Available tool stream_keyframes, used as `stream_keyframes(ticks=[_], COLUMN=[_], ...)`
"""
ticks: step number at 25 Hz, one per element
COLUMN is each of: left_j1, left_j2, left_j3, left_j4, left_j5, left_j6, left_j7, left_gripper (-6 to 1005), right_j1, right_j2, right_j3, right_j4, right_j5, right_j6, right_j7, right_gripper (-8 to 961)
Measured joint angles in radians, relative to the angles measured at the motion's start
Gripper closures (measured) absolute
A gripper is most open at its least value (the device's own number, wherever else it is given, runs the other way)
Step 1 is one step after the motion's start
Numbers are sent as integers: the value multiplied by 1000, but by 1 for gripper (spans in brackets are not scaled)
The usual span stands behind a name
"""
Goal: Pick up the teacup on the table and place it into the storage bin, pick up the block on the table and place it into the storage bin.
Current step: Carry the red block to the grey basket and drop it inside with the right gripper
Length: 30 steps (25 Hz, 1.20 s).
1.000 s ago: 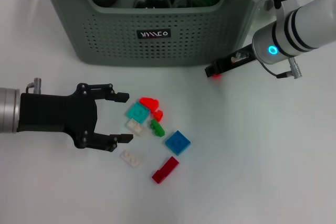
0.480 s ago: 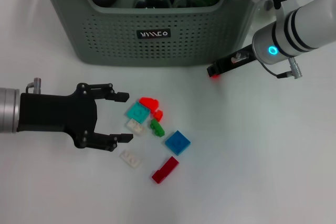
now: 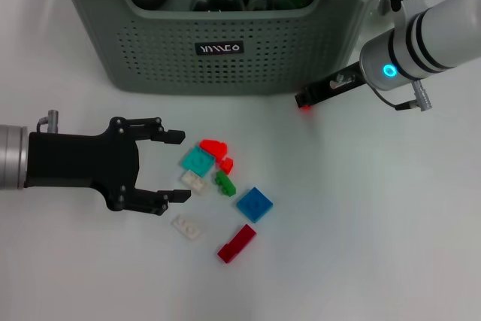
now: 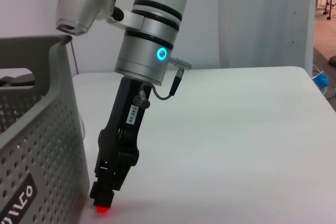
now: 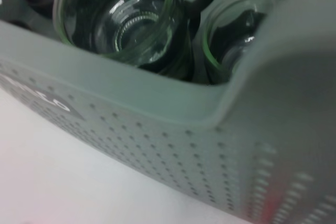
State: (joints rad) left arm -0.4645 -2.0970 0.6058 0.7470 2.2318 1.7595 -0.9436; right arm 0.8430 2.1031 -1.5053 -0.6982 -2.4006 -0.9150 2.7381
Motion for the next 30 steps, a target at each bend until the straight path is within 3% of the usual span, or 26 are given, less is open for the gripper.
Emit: stream_keyframes(ticks=[19,25,30], left_j1=[1,2,12], left_j2=[2,0,-1], left_j3=[-27,-117,-268], left_j4=[3,-8,-40], left_j5=[0,-10,-19], left_j6=[40,96,154], left_j7=[-42,-157,-220], left_gripper=[166,165,165], right_j1=[-151,-202,-217], right_j2=[-1,-3,-5], right_j3=[-12,-25,-8], right_j4=[-278,-417,-532], right_j5=[2,35,88], right_j6=[-167,-260,-362], right_j7=[11,-15,-60], right_gripper=[748,749,749])
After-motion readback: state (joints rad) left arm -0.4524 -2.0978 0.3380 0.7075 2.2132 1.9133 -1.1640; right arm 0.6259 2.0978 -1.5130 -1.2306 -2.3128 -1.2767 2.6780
